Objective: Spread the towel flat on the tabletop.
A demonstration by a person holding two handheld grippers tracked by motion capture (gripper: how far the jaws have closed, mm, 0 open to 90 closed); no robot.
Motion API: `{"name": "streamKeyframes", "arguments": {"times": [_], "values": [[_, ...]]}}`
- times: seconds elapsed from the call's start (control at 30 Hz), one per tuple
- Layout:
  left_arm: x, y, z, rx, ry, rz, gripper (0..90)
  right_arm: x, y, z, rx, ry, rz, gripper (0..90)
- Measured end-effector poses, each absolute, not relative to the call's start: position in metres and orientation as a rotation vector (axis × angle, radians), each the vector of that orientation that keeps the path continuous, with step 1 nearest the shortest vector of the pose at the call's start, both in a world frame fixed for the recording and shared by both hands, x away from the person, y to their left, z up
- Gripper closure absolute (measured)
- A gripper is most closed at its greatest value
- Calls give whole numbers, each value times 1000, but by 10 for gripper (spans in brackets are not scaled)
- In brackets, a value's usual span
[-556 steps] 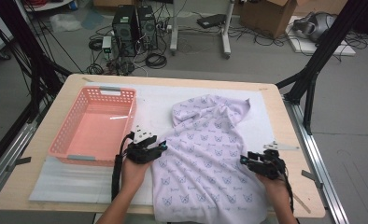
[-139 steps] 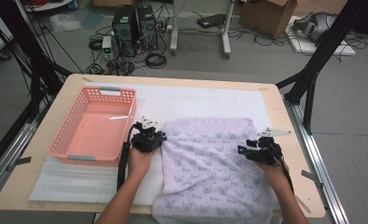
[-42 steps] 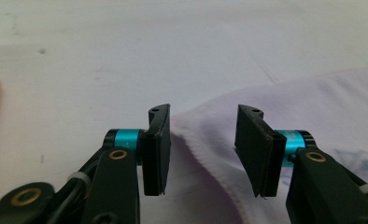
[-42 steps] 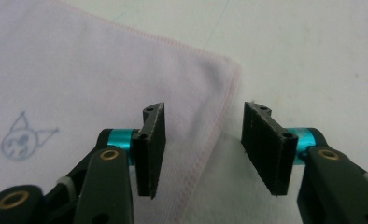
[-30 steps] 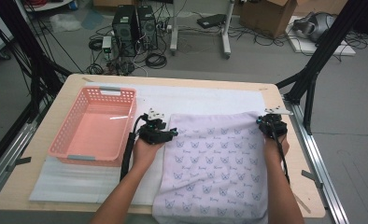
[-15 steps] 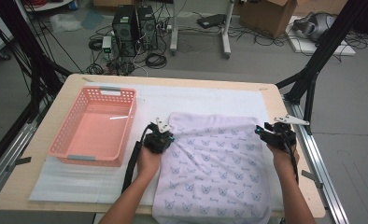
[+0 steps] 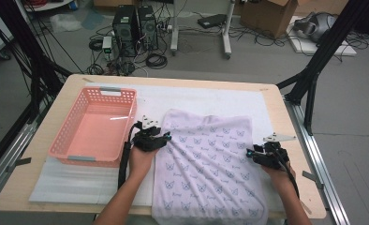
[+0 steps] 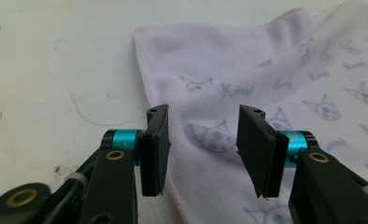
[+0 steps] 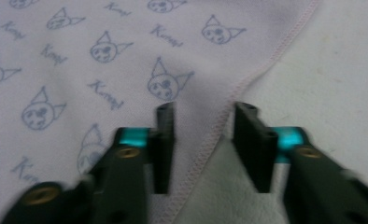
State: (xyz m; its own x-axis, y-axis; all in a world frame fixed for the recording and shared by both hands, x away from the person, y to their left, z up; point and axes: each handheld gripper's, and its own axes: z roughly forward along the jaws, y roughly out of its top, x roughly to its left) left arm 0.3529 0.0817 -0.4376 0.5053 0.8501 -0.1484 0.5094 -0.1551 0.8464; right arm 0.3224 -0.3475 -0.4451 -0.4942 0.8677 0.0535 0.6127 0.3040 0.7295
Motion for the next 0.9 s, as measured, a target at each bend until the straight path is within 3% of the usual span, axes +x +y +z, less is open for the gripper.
{"name": "streamKeyframes", "arguments": {"times": [0.03, 0.1, 0.37, 0.43, 0.5, 0.53, 0.63, 0.73, 0.9], "values": [[351, 83, -438, 1817, 1129, 442, 513, 324, -347, -445, 1318, 2244, 1023, 854], [346, 84, -438, 1827, 1116, 425, 502, 330, -344, -443, 1271, 2243, 994, 885], [332, 84, -448, 1910, 1110, 339, 470, 355, -351, -450, 1360, 2030, 927, 888], [327, 85, -451, 1916, 1095, 326, 458, 352, -349, -449, 1352, 2031, 928, 864], [323, 86, -452, 1915, 1088, 319, 469, 346, -349, -444, 1337, 2024, 933, 753], [321, 85, -452, 1926, 1080, 327, 526, 342, -350, -441, 1334, 2025, 954, 710], [315, 82, -451, 1984, 1053, 396, 873, 329, -354, -434, 1328, 2034, 1014, 644], [315, 89, -448, 1974, 1108, 463, 886, 313, -358, -431, 1308, 2056, 1052, 620], [312, 106, -449, 1911, 1149, 471, 886, 286, -361, -429, 1285, 2100, 1104, 602]]}}
